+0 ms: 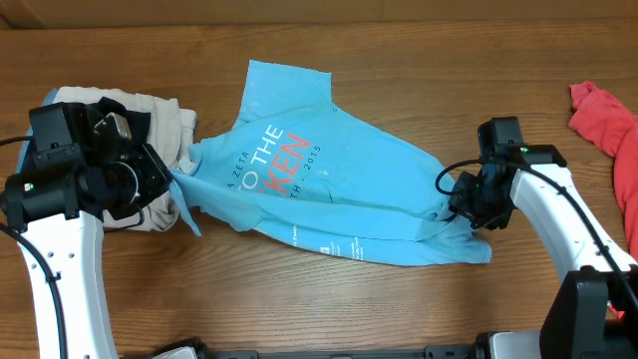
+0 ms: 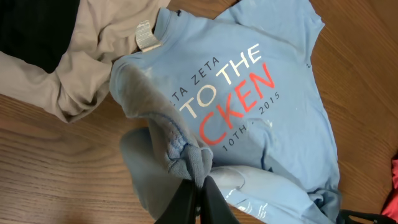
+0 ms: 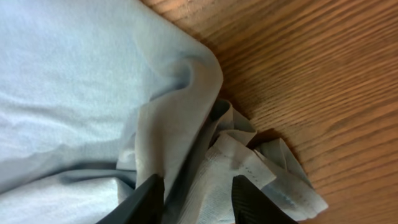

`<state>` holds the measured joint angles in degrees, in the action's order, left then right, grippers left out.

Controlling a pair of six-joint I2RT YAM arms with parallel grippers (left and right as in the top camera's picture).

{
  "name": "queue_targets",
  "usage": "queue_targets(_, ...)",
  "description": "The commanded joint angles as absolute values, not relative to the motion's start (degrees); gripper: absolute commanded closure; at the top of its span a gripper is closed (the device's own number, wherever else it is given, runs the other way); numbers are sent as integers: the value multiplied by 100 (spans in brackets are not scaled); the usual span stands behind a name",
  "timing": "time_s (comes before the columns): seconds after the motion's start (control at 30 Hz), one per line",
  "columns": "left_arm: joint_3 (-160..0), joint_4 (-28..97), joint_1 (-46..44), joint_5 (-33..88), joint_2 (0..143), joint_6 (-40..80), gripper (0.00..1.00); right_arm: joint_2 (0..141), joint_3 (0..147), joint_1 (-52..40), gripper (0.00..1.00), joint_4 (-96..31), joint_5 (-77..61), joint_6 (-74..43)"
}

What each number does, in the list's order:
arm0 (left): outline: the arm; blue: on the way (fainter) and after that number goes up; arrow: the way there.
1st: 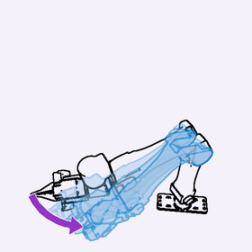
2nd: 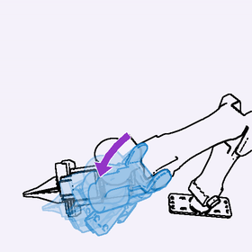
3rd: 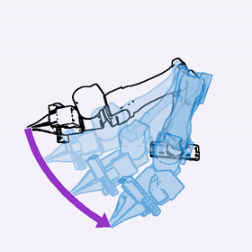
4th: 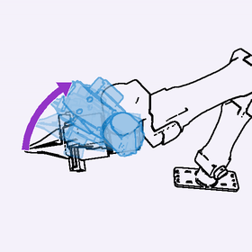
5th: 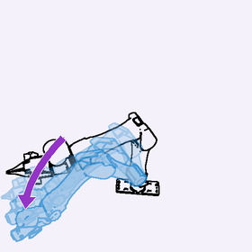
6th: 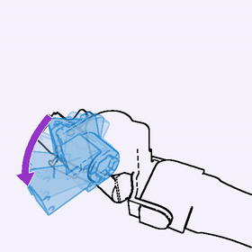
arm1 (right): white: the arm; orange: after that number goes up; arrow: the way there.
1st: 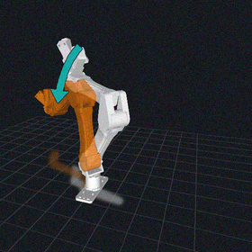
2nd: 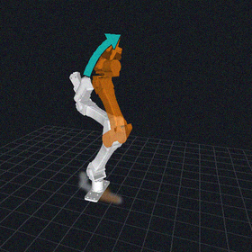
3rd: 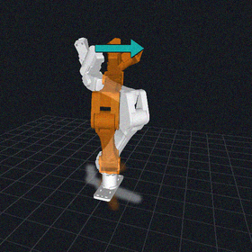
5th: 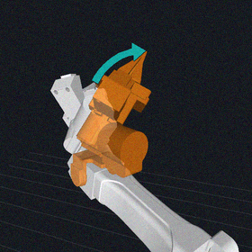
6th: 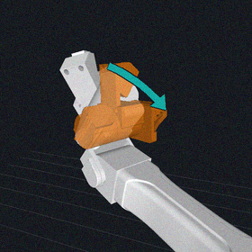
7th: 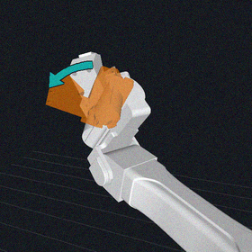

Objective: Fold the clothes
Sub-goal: 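Lift the shirt by both sides, shake it out, and lay it flat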

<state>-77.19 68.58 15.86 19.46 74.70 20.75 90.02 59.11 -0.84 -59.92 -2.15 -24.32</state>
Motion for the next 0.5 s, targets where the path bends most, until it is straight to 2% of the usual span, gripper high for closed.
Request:
queue_targets(0.0,-7762,6838,1594,1890,7474,1925,96,8978,5881,-89,71,-5854,-222,-2563)
queue_targets(0.03,-7762,6838,1594,1890,7474,1925,96,8978,5881,-89,71,-5841,-222,-2563)
queue_targets(0.07,-7762,6838,1594,1890,7474,1925,96,8978,5881,-89,77,-5839,-222,-2563)
queue_targets(0.13,-7762,6838,1594,1890,7474,1922,96,8978,5872,-89,96,-5837,-217,-2561)
queue_targets(0.47,-7765,6549,1594,1959,7467,1925,96,8971,6189,-54,96,-5892,-21,-2720)
